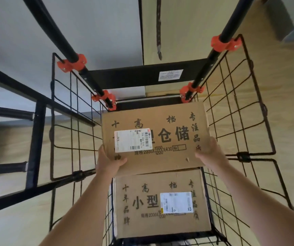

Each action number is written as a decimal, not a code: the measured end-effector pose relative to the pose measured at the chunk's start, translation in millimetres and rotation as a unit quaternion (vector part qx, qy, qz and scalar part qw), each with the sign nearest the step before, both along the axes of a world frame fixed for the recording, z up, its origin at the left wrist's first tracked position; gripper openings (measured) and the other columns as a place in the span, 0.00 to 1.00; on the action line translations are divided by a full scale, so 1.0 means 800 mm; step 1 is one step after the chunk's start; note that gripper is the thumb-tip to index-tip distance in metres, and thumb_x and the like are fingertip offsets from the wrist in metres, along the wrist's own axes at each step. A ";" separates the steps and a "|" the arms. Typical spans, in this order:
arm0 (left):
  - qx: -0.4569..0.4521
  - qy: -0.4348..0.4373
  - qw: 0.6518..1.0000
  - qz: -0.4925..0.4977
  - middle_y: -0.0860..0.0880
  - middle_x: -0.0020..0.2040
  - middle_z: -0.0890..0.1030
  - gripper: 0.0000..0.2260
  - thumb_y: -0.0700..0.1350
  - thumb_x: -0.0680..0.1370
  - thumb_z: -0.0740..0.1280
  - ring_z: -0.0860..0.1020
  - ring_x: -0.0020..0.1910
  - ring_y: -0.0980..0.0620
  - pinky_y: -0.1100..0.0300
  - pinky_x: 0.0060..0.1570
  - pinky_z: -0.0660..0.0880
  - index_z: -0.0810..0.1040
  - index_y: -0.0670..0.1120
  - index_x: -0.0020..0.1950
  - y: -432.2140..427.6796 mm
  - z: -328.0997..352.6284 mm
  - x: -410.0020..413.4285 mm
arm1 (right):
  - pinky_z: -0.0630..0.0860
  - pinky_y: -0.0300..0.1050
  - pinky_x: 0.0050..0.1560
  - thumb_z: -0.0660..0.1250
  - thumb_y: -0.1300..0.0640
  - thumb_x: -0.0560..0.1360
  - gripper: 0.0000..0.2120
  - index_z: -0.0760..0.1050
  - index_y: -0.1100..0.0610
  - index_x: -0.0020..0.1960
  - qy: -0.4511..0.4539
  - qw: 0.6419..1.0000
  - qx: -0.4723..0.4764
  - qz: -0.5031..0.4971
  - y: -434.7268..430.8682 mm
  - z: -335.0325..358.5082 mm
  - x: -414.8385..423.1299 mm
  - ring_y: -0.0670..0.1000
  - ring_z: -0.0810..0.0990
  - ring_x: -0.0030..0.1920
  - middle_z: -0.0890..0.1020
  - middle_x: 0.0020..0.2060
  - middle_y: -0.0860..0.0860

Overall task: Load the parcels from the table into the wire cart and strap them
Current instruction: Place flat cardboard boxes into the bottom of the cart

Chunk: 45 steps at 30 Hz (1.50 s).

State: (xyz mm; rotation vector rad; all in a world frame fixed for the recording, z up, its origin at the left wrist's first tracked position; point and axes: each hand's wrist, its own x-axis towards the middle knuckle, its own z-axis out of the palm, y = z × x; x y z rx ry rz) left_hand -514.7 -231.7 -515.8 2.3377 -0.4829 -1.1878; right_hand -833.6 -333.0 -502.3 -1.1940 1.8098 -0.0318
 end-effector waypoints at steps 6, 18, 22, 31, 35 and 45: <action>0.030 -0.038 0.998 -0.033 0.48 0.68 0.74 0.44 0.42 0.64 0.81 0.71 0.68 0.42 0.39 0.67 0.68 0.62 0.49 0.75 -0.010 -0.055 0.002 | 0.81 0.60 0.53 0.72 0.58 0.66 0.32 0.68 0.55 0.68 -0.015 1.000 0.021 0.001 -0.013 -0.056 0.004 0.57 0.78 0.57 0.77 0.56 0.54; 0.078 -0.022 0.996 -0.049 0.48 0.72 0.70 0.47 0.39 0.68 0.78 0.72 0.66 0.43 0.50 0.56 0.76 0.54 0.53 0.79 0.013 -0.136 -0.003 | 0.71 0.60 0.66 0.67 0.70 0.70 0.42 0.56 0.50 0.78 -0.001 0.999 0.042 -0.002 0.027 -0.137 0.007 0.55 0.68 0.67 0.70 0.68 0.53; 0.105 -0.015 0.993 -0.045 0.46 0.72 0.69 0.52 0.38 0.67 0.78 0.73 0.65 0.42 0.56 0.50 0.76 0.48 0.53 0.80 0.016 -0.142 -0.010 | 0.71 0.56 0.64 0.70 0.67 0.70 0.43 0.55 0.47 0.78 0.016 0.997 0.068 0.019 0.030 -0.147 0.004 0.55 0.65 0.66 0.66 0.68 0.53; 0.136 -0.017 0.989 -0.058 0.43 0.70 0.71 0.55 0.36 0.67 0.78 0.74 0.63 0.43 0.52 0.51 0.75 0.43 0.53 0.80 0.021 -0.149 -0.014 | 0.71 0.44 0.40 0.71 0.64 0.69 0.42 0.57 0.41 0.74 0.054 0.994 0.083 0.037 0.034 -0.162 0.003 0.53 0.70 0.53 0.67 0.62 0.53; 0.151 -0.010 0.986 -0.074 0.43 0.68 0.72 0.53 0.36 0.69 0.76 0.73 0.50 0.49 0.59 0.37 0.74 0.42 0.54 0.80 0.019 -0.145 -0.012 | 0.72 0.40 0.31 0.70 0.62 0.70 0.41 0.55 0.39 0.74 0.064 0.991 0.109 0.047 0.037 -0.155 0.000 0.52 0.75 0.44 0.68 0.59 0.55; 0.135 -0.010 0.979 -0.152 0.46 0.66 0.72 0.41 0.36 0.69 0.75 0.73 0.61 0.46 0.58 0.46 0.74 0.57 0.51 0.75 0.008 -0.081 -0.043 | 0.77 0.49 0.49 0.69 0.57 0.75 0.37 0.55 0.50 0.79 0.083 0.988 0.096 0.090 0.047 -0.086 0.015 0.55 0.78 0.53 0.69 0.68 0.56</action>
